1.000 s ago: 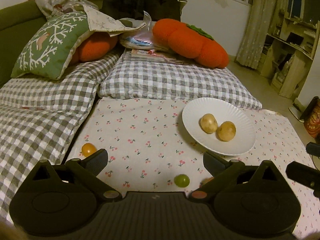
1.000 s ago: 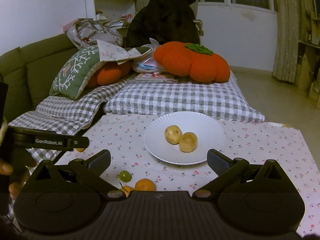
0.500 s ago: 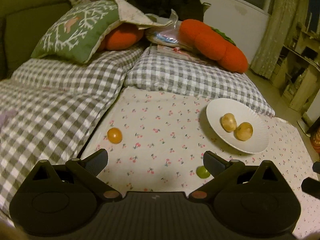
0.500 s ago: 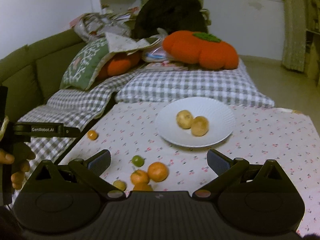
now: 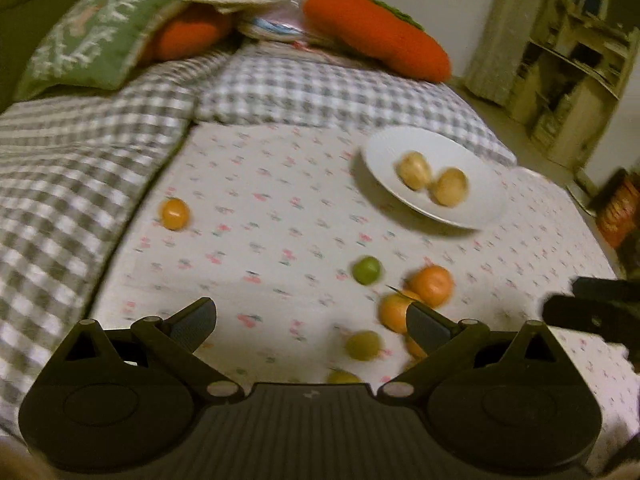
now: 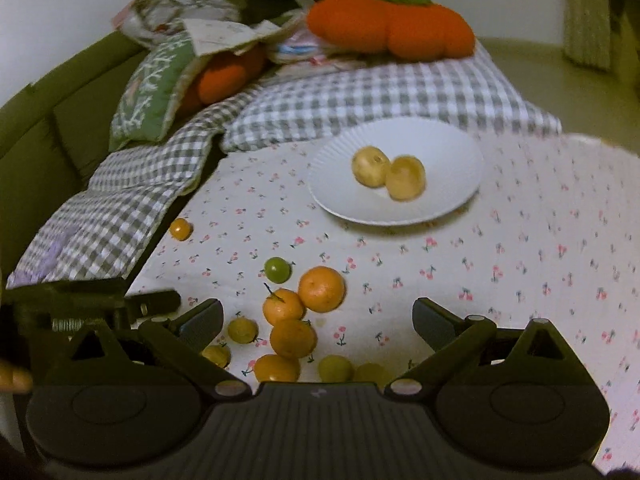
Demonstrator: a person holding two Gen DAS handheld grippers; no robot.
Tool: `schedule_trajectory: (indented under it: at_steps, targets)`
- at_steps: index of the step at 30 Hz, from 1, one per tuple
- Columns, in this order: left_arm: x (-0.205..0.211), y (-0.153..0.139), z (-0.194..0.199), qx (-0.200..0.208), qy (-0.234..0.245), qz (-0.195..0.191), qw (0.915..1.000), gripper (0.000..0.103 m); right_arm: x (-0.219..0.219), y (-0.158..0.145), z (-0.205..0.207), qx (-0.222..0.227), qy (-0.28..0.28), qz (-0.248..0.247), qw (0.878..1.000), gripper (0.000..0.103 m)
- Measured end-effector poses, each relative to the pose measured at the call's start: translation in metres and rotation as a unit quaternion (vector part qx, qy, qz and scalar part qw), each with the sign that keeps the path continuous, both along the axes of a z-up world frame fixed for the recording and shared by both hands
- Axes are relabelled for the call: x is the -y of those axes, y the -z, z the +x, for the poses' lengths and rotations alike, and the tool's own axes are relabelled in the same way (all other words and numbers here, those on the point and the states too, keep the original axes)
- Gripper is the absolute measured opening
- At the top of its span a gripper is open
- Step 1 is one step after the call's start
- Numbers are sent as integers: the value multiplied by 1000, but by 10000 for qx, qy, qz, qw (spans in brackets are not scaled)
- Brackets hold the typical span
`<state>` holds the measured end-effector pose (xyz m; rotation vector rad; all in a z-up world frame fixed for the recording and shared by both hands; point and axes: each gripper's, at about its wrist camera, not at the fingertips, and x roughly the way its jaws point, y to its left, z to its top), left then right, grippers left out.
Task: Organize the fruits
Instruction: 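Grasp a tangerine with the left tool while the right tool grasps another tangerine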
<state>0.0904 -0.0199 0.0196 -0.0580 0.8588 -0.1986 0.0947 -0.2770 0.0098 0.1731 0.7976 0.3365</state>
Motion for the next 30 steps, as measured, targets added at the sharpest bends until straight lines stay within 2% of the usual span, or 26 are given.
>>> schedule_trajectory:
  at_steps: [5,9,12,15,20,25,30]
  targets:
    - [31,5,-2,-21,486,129,9987,91,4,7,11,-244,214,77,9994,96]
    - [57,25,-5,-187,776,166,9967,78,4,12,21,-405,234,58,9989,93]
    - [67,35,-2,-220,823,232,9961,71,1,15,28,-421,173,-81,9989,93]
    - [71,42,3,-205,789,222,9964,65,-5,19,38,-453,87,-184,9988,87]
    - [82,49,6,-120,896,299,9955,55,-12,25,49,-516,-67,-277,9983,83]
    - [91,57,7,-259,995,295,9943,37,-19,32,62,-557,-202,-362,9976,82]
    - [92,63,8,-287,1035,284,9938,25,-28,42,74,-645,-357,-469,9962,72]
